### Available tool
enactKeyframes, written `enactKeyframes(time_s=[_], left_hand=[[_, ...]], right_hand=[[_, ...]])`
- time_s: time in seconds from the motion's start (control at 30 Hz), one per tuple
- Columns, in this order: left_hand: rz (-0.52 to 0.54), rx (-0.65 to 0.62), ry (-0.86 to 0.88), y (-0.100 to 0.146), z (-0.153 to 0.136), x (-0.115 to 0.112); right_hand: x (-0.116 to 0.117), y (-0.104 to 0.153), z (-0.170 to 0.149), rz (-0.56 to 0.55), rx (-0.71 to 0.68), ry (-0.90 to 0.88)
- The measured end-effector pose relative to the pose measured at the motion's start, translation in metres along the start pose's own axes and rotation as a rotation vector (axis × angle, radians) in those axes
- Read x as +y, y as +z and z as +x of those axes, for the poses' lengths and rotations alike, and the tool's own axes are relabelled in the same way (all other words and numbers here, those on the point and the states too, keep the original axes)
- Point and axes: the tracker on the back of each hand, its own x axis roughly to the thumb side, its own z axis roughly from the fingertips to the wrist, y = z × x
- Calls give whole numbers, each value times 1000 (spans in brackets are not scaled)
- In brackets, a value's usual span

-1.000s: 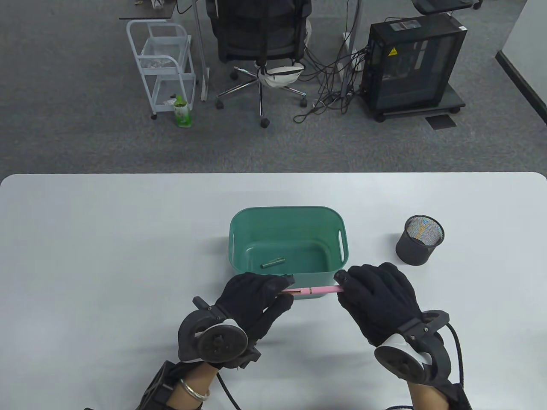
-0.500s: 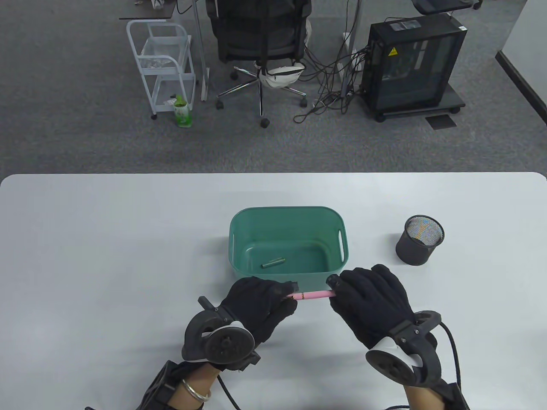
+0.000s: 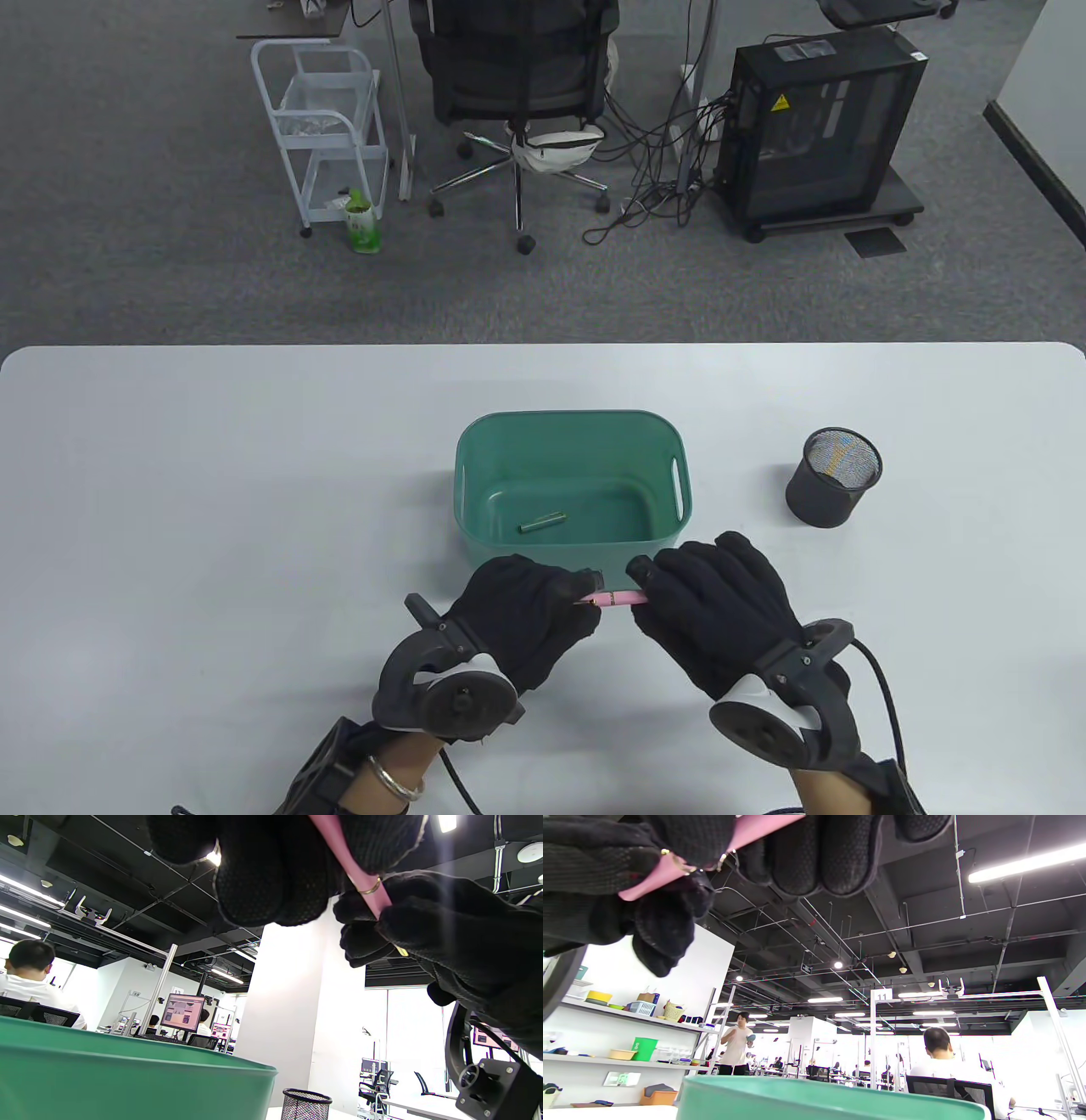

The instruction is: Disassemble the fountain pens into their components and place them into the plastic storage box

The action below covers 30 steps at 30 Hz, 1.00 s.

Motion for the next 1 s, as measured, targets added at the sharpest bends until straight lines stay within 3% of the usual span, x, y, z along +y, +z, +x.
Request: enactKeyframes(time_s=[0.53, 0.63, 0.73, 1.0], left_hand=[[-11, -32, 58, -2, 0, 8], [82, 73, 46, 8, -24, 29], [187, 141, 114, 15, -38, 50], [178, 124, 93, 13, -35, 45]], right_hand=[[-7, -1, -4, -18, -41, -90], [-24, 2, -29, -104, 21, 94], [-40, 3, -41, -132, 80, 24], [-41, 3, -43, -158, 86, 37]])
